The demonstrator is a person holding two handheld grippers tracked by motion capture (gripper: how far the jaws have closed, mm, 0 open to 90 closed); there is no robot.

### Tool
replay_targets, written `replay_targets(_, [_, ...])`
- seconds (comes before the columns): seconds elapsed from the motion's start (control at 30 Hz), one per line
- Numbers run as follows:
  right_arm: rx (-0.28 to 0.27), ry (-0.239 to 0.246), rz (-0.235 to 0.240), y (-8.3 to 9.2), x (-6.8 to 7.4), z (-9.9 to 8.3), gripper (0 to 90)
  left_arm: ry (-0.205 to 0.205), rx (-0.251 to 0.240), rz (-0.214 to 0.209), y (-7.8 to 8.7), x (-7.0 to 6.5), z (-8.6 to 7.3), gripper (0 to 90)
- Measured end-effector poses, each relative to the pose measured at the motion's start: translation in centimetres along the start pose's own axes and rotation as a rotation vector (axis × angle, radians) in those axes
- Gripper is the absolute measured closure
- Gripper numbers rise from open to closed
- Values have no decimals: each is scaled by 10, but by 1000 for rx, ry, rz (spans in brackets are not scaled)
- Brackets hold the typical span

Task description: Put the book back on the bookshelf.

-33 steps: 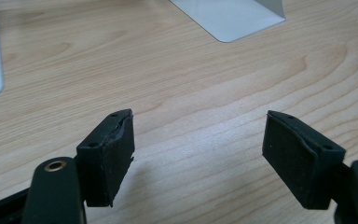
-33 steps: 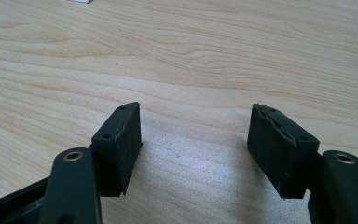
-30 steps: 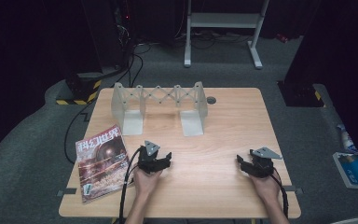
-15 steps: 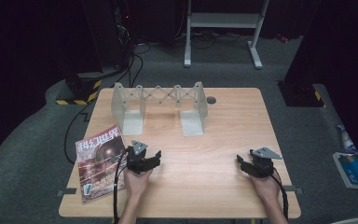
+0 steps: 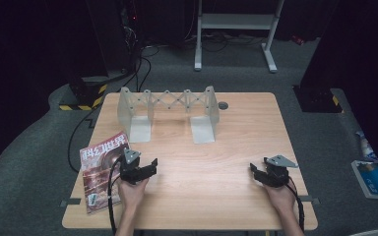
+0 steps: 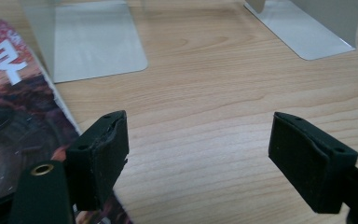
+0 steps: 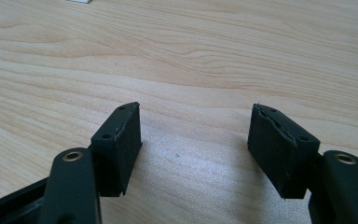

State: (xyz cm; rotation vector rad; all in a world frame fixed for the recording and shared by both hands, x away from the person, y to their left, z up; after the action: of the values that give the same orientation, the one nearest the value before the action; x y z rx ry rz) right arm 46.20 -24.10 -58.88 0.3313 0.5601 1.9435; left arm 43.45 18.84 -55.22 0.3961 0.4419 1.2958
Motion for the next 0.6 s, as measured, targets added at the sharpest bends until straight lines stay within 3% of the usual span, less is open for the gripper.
replay_targets(0.3, [1, -3, 0, 0, 0, 0, 348, 71, -32, 78, 12, 31, -1, 204])
replay_targets(0.6, [-1, -2, -1, 0, 0, 0, 347, 79, -25, 122, 18, 54, -4, 197])
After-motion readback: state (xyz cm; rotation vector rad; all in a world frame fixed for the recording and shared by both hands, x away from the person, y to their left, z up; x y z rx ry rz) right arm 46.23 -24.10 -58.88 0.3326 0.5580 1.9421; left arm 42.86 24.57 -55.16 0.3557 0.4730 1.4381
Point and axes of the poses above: each handheld gripper's, and its own axes: y roughly backward along the jaws, z roughly out of its top, x roughly to its left, the point moved 9 cm from there along -y, roughly forward along the jaws, and after that the axes turned 4 degrees about -x, right-handed, at the moved point
